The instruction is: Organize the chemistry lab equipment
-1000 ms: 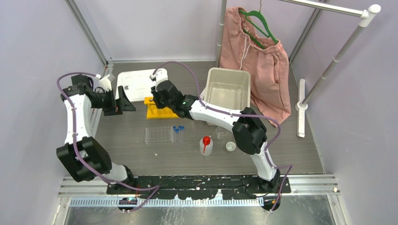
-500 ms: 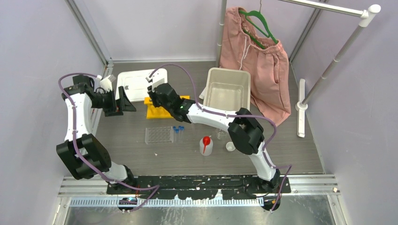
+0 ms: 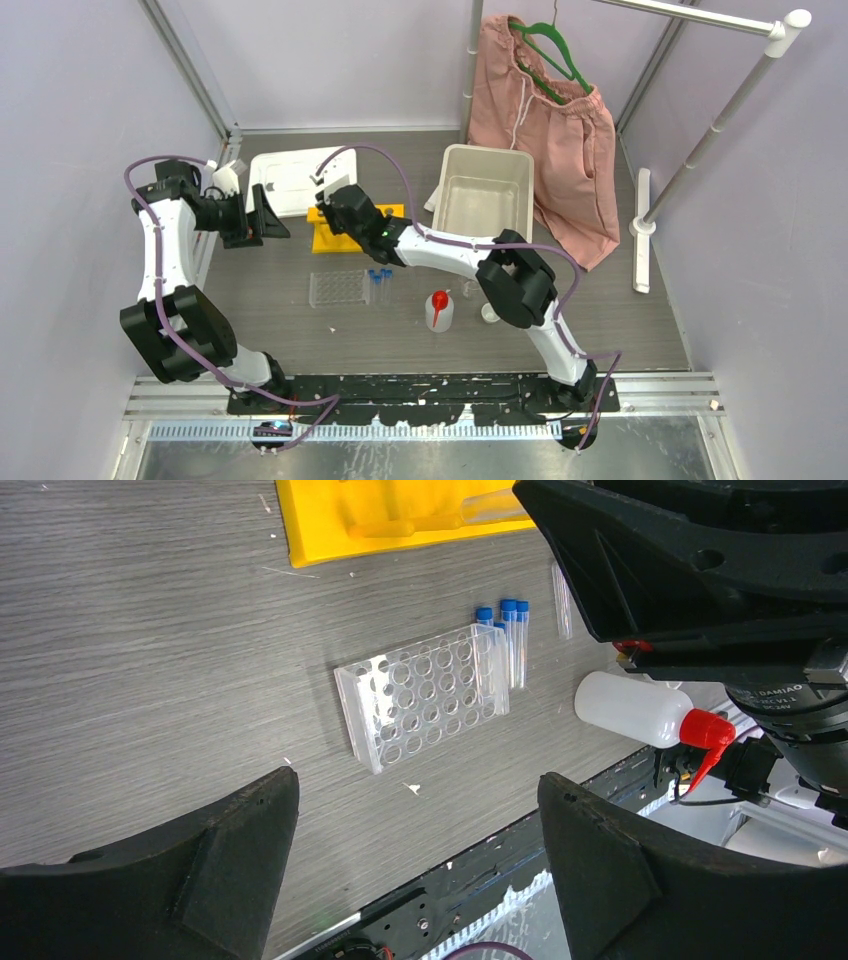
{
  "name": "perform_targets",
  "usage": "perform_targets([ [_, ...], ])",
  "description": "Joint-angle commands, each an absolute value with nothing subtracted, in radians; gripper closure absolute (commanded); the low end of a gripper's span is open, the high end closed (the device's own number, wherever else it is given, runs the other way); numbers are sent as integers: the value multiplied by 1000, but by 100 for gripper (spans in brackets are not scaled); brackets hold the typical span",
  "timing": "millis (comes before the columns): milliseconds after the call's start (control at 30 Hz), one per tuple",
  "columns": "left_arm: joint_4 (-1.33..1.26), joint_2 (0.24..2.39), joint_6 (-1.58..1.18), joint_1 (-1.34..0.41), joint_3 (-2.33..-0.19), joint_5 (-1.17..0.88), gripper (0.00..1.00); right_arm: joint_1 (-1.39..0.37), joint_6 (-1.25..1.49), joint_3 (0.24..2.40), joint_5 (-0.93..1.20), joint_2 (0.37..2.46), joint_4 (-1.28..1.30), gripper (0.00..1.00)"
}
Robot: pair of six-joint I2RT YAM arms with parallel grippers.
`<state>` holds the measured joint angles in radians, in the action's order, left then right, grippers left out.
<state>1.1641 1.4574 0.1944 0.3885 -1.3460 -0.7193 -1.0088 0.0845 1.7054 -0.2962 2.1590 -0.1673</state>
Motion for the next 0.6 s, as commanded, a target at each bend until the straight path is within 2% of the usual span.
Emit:
perform_targets([
  [0,1173,1428,199,396,-1361,-751,11,-1016,67,1715,-316,2159,-236,99],
  [567,1178,1430,206,396,-1362,-753,11,-1017,89,1730,-302,2190,-203,99],
])
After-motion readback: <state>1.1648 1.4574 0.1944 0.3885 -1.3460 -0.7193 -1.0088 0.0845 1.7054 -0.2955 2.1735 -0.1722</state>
